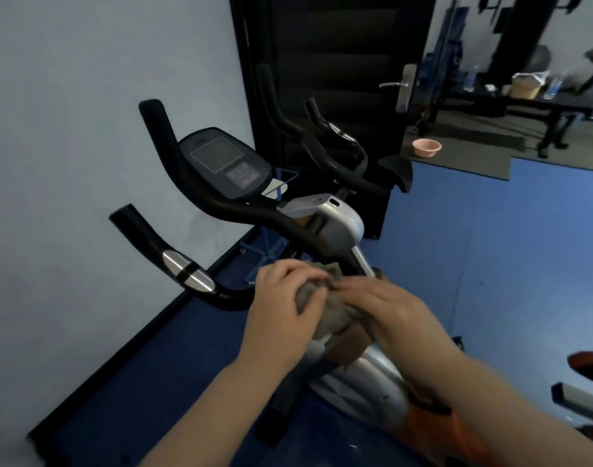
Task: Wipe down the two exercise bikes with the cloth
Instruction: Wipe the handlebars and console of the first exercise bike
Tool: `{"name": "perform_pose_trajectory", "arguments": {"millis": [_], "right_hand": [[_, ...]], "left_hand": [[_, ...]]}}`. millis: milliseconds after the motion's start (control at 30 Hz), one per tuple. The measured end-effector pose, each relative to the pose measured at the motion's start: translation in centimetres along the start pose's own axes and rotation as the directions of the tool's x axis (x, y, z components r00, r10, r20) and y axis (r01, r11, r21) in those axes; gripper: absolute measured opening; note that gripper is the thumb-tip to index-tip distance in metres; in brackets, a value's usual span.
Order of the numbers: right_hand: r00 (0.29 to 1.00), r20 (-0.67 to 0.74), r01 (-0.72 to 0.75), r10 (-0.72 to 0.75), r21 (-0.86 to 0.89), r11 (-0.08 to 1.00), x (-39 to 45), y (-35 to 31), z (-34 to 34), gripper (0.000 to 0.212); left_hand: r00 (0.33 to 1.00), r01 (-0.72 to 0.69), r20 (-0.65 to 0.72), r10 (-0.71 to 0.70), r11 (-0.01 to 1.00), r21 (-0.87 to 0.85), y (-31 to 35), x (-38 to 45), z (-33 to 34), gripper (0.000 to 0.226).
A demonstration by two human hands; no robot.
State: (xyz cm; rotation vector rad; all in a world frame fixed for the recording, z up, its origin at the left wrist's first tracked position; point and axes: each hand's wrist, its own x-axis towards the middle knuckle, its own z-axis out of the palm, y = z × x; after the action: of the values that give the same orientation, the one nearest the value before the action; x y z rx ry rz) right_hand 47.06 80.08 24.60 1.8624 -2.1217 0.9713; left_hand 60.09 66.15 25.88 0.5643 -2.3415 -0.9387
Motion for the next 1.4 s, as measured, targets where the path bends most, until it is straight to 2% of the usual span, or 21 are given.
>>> {"name": "perform_pose_trajectory", "arguments": {"millis": [133, 300, 367, 467, 600, 667, 700, 767, 800, 833, 900, 967, 1033, 1100, 1167, 1267, 1400], "right_hand": [[0.998, 0.039, 0.037, -0.046, 0.216, 0.976, 1.4, 0.5, 0.5, 0.044], [0.996, 0.087, -0.015, -0.02, 0.392, 0.92, 0.5, 4.5, -1.8, 0.045], [0.99, 0.125, 0.005, -0.059, 0.398, 0.917, 1.5, 5.0, -2.1, 0.04], [0.99, 0.125, 0.001, -0.068, 0.476, 0.879, 3.8, 5.2, -2.8, 0.031], [0.975, 0.105, -0.22, 0.197, 0.599, 0.77, 8.6, 5.6, -4.6, 0.026], [0.935, -0.006, -0.29, 0.356, 0.566, 0.772, 10.9, 6.6, -5.5, 0.018], [0.917, -0.091, -0.292, 0.389, 0.512, 0.808, 11.5, 7.1, -5.8, 0.017], [0.915, -0.192, -0.272, 0.356, 0.359, 0.893, 11.4, 7.5, -5.2, 0.029], [0.931, -0.158, -0.267, 0.329, 0.319, 0.909, 10.9, 7.3, -4.3, 0.034], [0.95, -0.055, -0.273, 0.309, 0.342, 0.899, 10.2, 6.9, -3.0, 0.036], [0.946, 0.197, -0.322, 0.256, 0.508, 0.799, 9.0, 5.9, -0.5, 0.028], [0.937, 0.237, -0.348, 0.256, 0.63, 0.694, 8.9, 5.9, 1.4, 0.019], [0.94, 0.209, -0.339, 0.27, 0.664, 0.666, 9.8, 6.5, 2.3, 0.01], [0.95, 0.239, -0.31, 0.2, 0.682, 0.662, 11.0, 6.9, 3.1, 0.028], [0.938, 0.325, -0.323, 0.12, 0.695, 0.643, 12.5, 6.6, 3.8, 0.046], [0.941, 0.339, -0.256, 0.024, 0.662, 0.704, 14.1, 6.1, 4.4, 0.051], [0.934, 0.352, -0.178, -0.062, 0.608, 0.774, 12.2, 8.3, 3.4, 0.051]], "left_hand": [[0.982, 0.13, -0.115, -0.153, 0.974, -0.183, 1.6, -1.2, 1.9, 0.029], [0.911, 0.305, -0.283, -0.301, 0.952, -0.03, 2.6, -0.8, 2.7, 0.034], [0.884, 0.343, -0.363, -0.293, 0.936, 0.081, 3.1, -0.3, 2.5, 0.027], [0.879, 0.372, -0.398, -0.261, 0.899, 0.232, 4.1, 1.0, 1.5, 0.013], [0.858, 0.417, -0.408, -0.312, 0.887, 0.199, 5.0, 4.9, -0.9, 0.018], [0.824, 0.476, -0.445, -0.35, 0.854, 0.21, 4.1, 6.8, -2.2, 0.02], [0.807, 0.503, -0.466, -0.362, 0.835, 0.224, 3.4, 7.5, -2.8, 0.021], [0.795, 0.536, -0.477, -0.375, 0.802, 0.263, 1.7, 8.4, -3.2, 0.022], [0.8, 0.541, -0.457, -0.389, 0.797, 0.27, 0.8, 8.7, -3.1, 0.021], [0.809, 0.54, -0.424, -0.408, 0.801, 0.259, 0.0, 8.8, -2.6, 0.02], [0.82, 0.542, -0.336, -0.463, 0.818, 0.196, -1.5, 8.7, -1.5, 0.02], [0.814, 0.566, -0.27, -0.514, 0.806, 0.171, -2.7, 8.4, -0.2, 0.02], [0.802, 0.592, -0.26, -0.538, 0.774, 0.223, -3.6, 8.3, 0.6, 0.022], [0.789, 0.609, -0.274, -0.55, 0.761, 0.225, -4.0, 8.7, 0.8, 0.026], [0.786, 0.613, -0.268, -0.557, 0.757, 0.226, -4.4, 8.9, 0.8, 0.026], [0.811, 0.585, -0.233, -0.536, 0.745, 0.32, -4.5, 8.4, 1.0, 0.023], [0.816, 0.578, -0.267, -0.513, 0.713, 0.396, -4.0, 8.0, 1.1, 0.025]]}}
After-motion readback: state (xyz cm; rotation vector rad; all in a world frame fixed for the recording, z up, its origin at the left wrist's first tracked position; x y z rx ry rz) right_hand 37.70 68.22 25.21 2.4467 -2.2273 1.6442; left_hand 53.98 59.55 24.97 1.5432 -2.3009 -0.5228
